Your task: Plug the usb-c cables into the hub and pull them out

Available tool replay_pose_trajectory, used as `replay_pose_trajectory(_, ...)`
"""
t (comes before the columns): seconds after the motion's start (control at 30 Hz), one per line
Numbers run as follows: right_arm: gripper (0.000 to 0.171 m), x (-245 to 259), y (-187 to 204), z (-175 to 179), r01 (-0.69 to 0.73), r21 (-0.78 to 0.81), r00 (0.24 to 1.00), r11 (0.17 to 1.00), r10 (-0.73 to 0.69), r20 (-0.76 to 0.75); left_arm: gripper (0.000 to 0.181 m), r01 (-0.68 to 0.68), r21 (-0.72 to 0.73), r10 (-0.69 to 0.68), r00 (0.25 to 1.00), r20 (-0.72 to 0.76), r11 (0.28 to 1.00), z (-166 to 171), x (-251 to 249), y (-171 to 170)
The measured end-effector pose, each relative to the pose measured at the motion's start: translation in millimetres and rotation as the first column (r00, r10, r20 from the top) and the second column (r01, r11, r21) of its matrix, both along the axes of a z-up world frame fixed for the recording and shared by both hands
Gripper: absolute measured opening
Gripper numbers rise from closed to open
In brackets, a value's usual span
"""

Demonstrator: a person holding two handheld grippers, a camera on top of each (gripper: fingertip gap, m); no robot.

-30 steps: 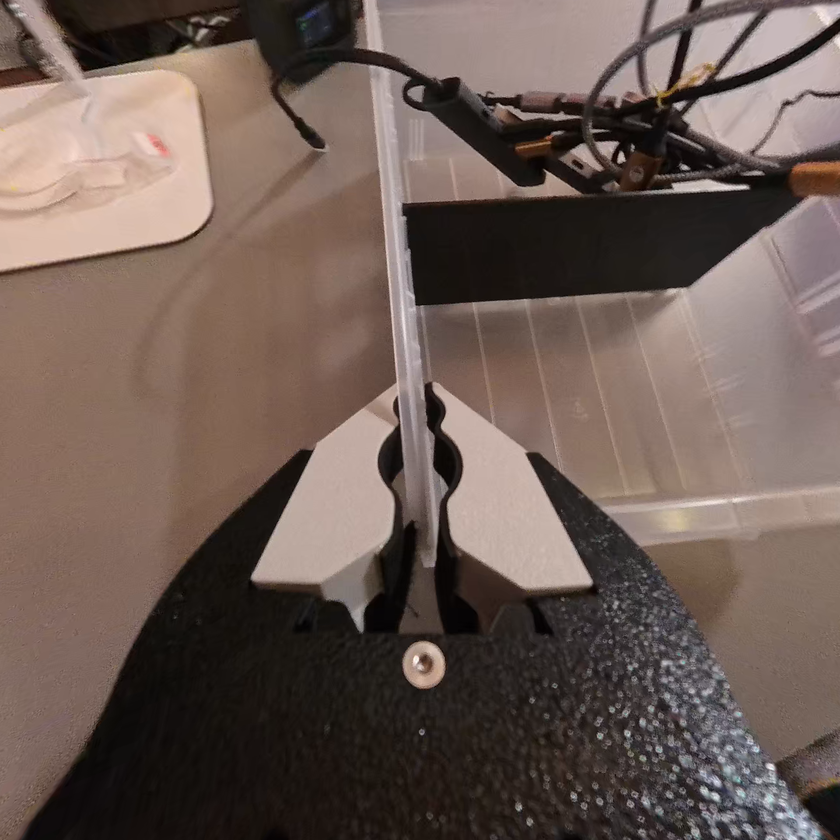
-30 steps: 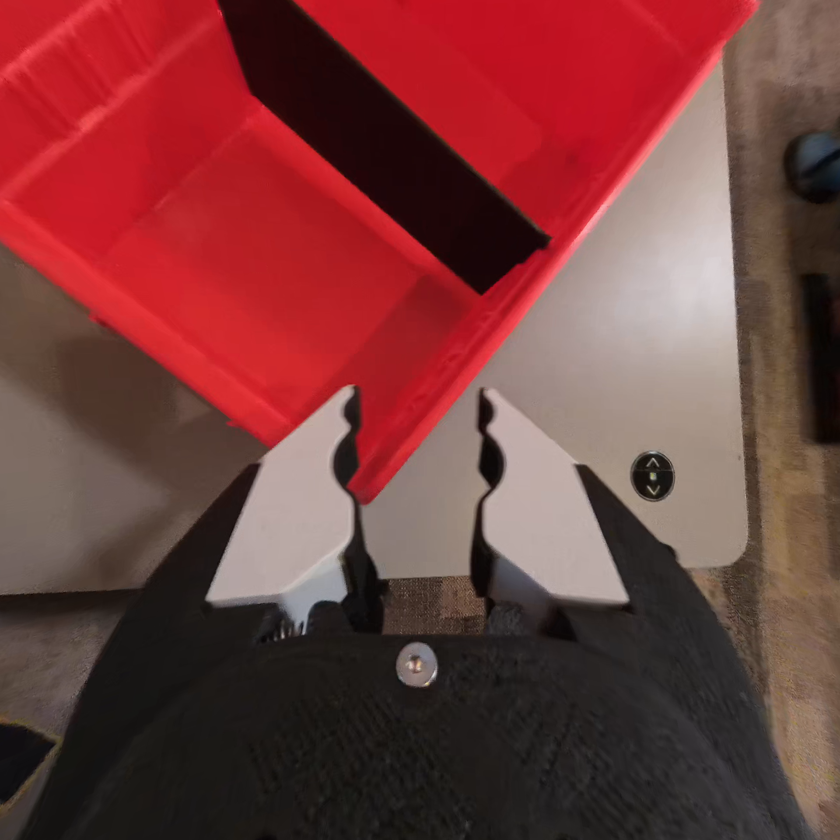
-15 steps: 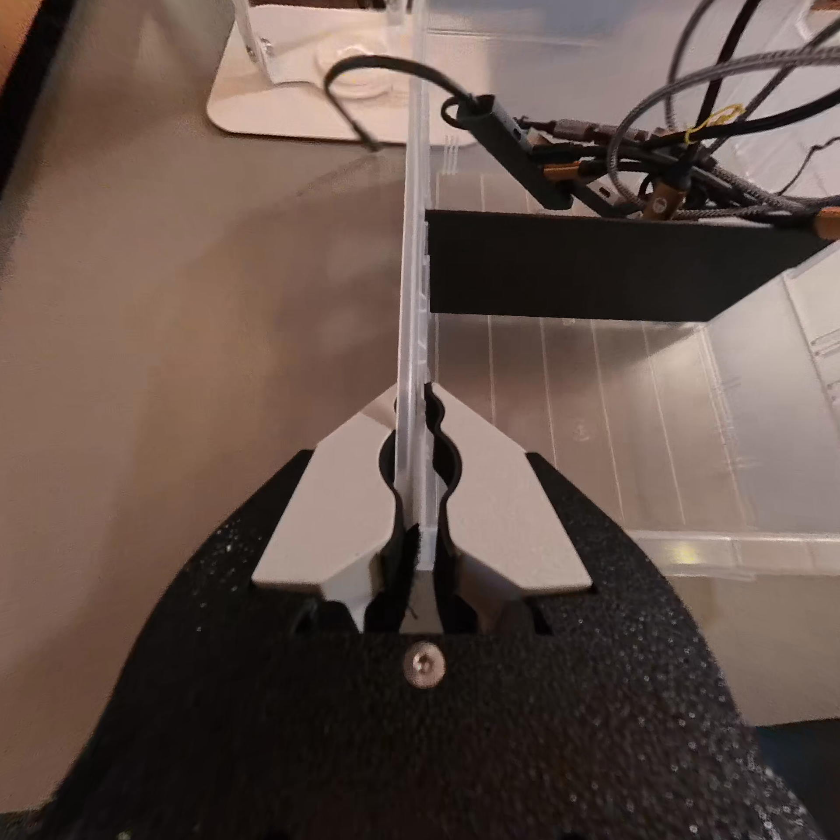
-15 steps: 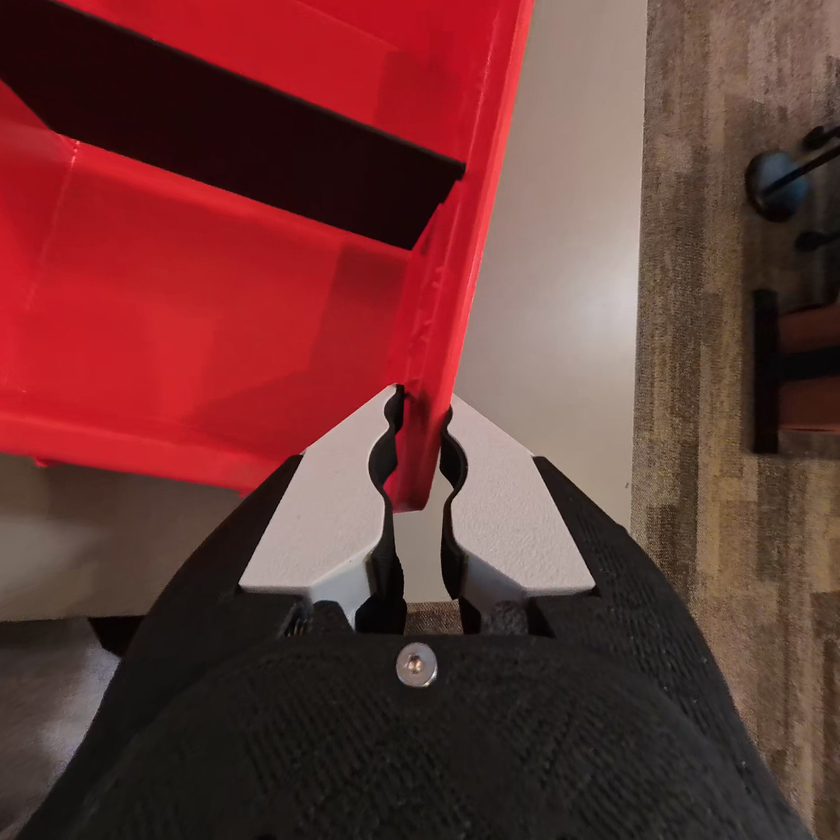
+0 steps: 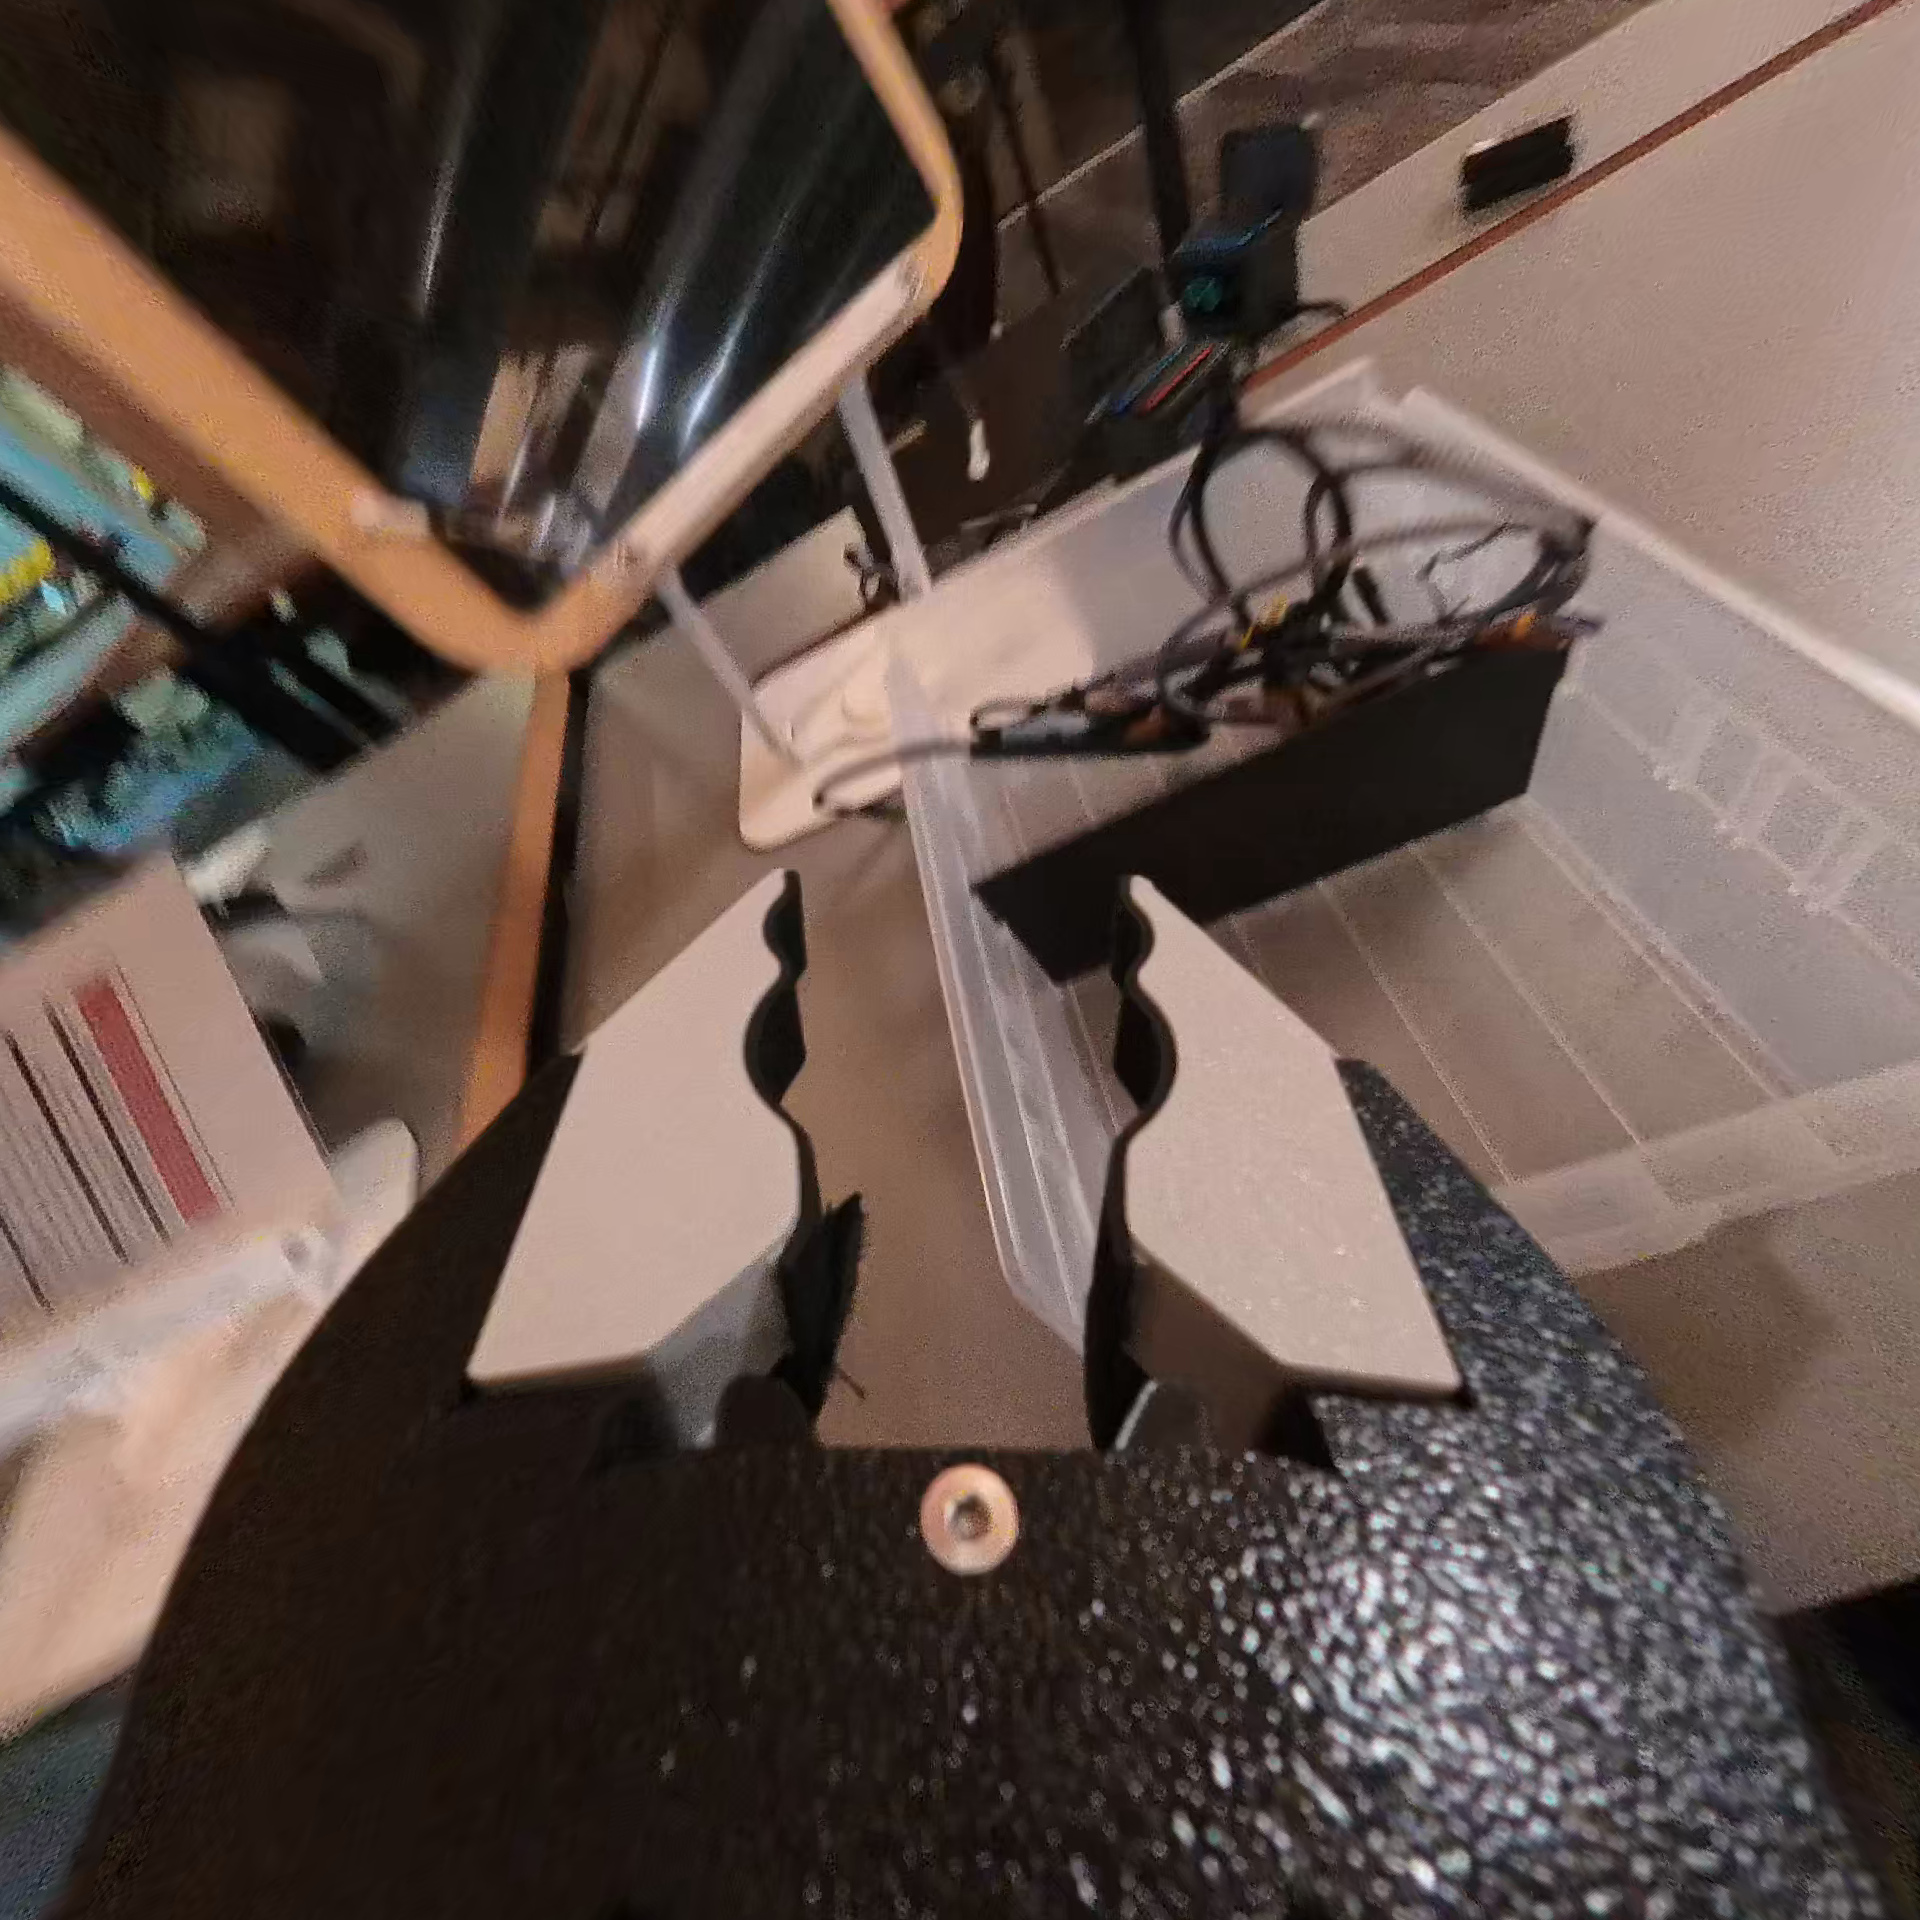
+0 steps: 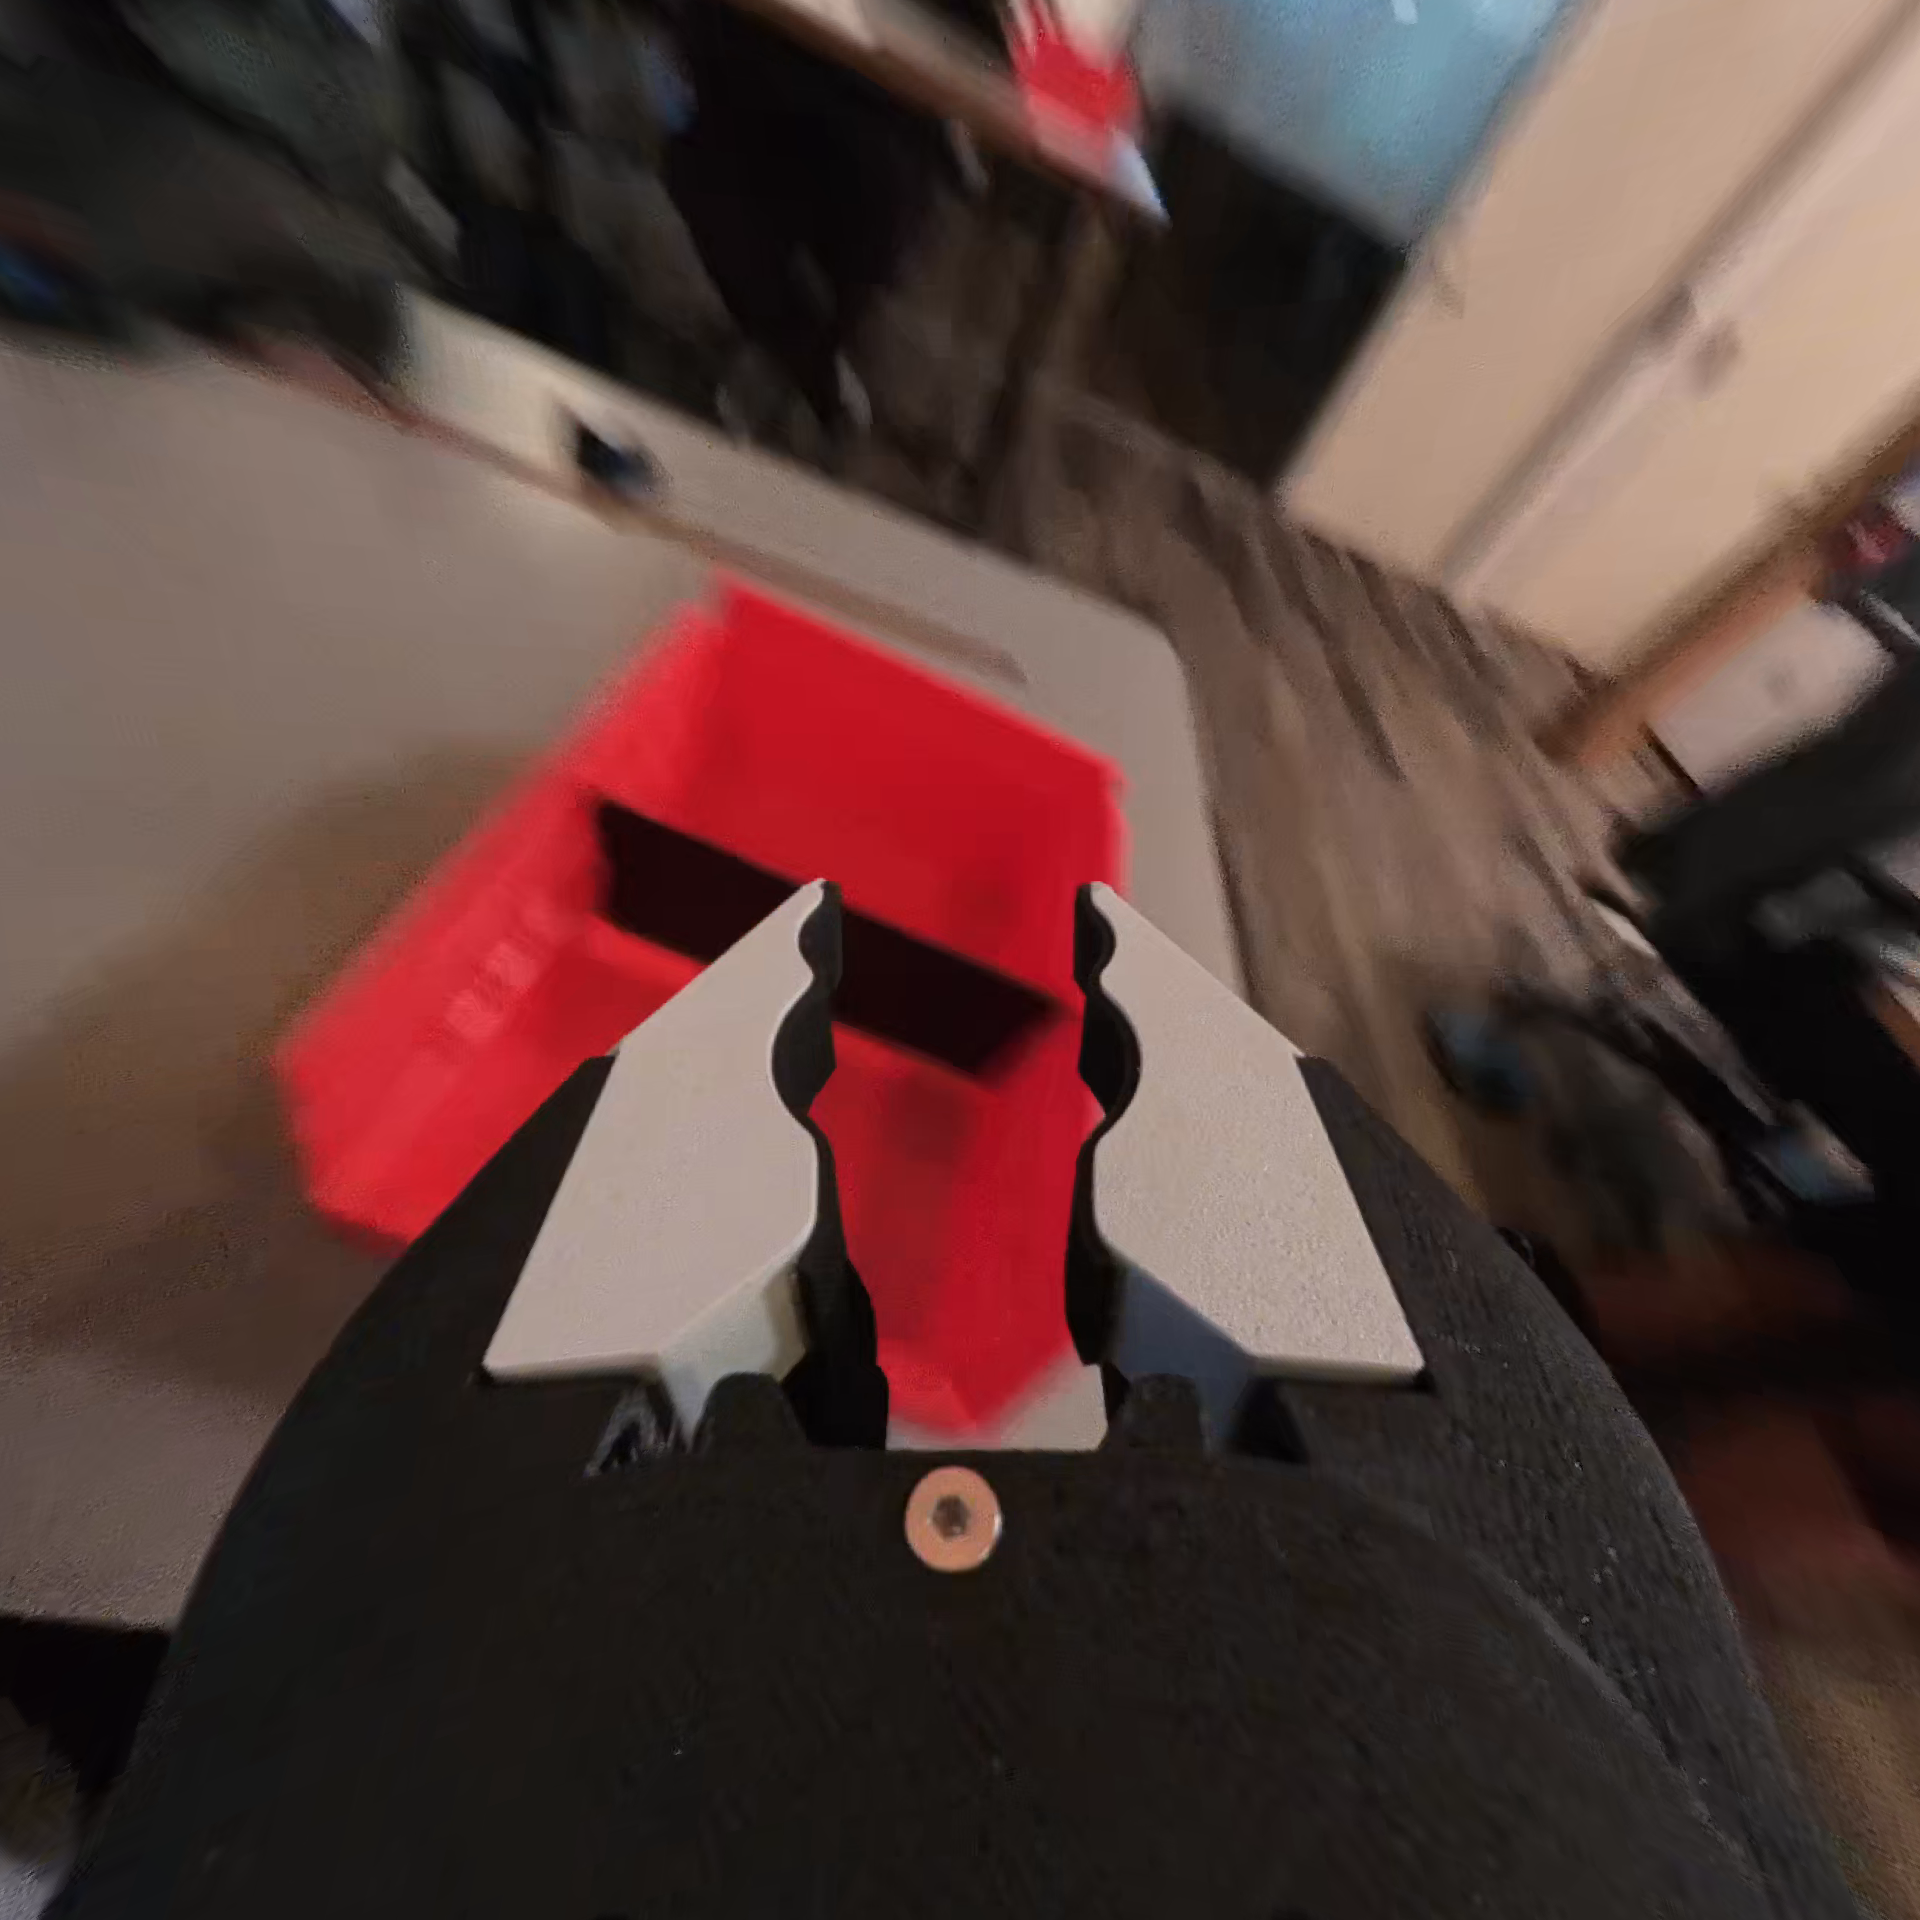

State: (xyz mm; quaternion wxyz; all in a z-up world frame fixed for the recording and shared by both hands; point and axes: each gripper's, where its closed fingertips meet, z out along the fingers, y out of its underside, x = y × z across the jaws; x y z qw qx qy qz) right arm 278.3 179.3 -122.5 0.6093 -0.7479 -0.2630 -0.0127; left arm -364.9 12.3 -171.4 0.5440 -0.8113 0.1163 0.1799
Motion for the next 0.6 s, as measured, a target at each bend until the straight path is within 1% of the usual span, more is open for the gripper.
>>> replay_pose_trajectory(0.03,0.043,-36,-6,12,-0.126,0.053,0.989,0.991,0.129,-0.068,0.057,0.04,-0.013,-0.04,0.998,-0.048,0.999,11,7,11)
replay_pose_trajectory(0.07,0.042,-71,-13,19,-0.247,0.092,0.958,0.965,0.257,-0.126,0.057,0.079,-0.049,-0.083,0.992,-0.09,0.996,17,12,24)
replay_pose_trajectory(0.13,0.042,-133,-25,23,-0.435,0.147,0.861,0.888,0.458,-0.22,0.059,0.168,-0.152,-0.192,0.968,-0.161,0.974,16,25,56)
replay_pose_trajectory(0.2,0.041,-184,-28,16,-0.544,0.177,0.761,0.82,0.571,-0.309,0.054,0.264,-0.255,-0.319,0.925,-0.208,0.93,5,37,87)
replay_pose_trajectory(0.23,0.04,-205,-28,8,-0.586,0.188,0.717,0.788,0.613,-0.333,0.052,0.305,-0.309,-0.378,0.901,-0.213,0.901,-3,42,101)
replay_pose_trajectory(0.27,0.04,-223,-26,-3,-0.613,0.201,0.688,0.764,0.641,-0.34,0.05,0.342,-0.371,-0.436,0.876,-0.206,0.863,-12,47,111)
replay_pose_trajectory(0.33,0.039,-247,-14,-26,-0.613,0.234,0.682,0.755,0.655,-0.326,0.045,0.375,-0.463,-0.507,0.838,-0.201,0.803,-26,48,129)
replay_pose_trajectory(0.37,0.038,-254,-5,-39,-0.594,0.248,0.701,0.765,0.644,-0.306,0.041,0.376,-0.49,-0.519,0.832,-0.196,0.787,-29,46,137)
replay_pose_trajectory(0.47,0.034,-266,12,-73,-0.544,0.291,0.747,0.787,0.612,-0.259,0.038,0.386,-0.556,-0.557,0.813,-0.173,0.736,-37,40,158)
replay_pose_trajectory(0.53,0.031,-270,14,-91,-0.539,0.304,0.763,0.786,0.608,-0.219,0.038,0.372,-0.63,-0.597,0.781,-0.184,0.681,-47,33,166)
replay_pose_trajectory(0.6,0.03,-274,10,-99,-0.566,0.29,0.776,0.772,0.618,-0.129,0.037,0.331,-0.707,-0.637,0.74,-0.215,0.624,-60,22,171)
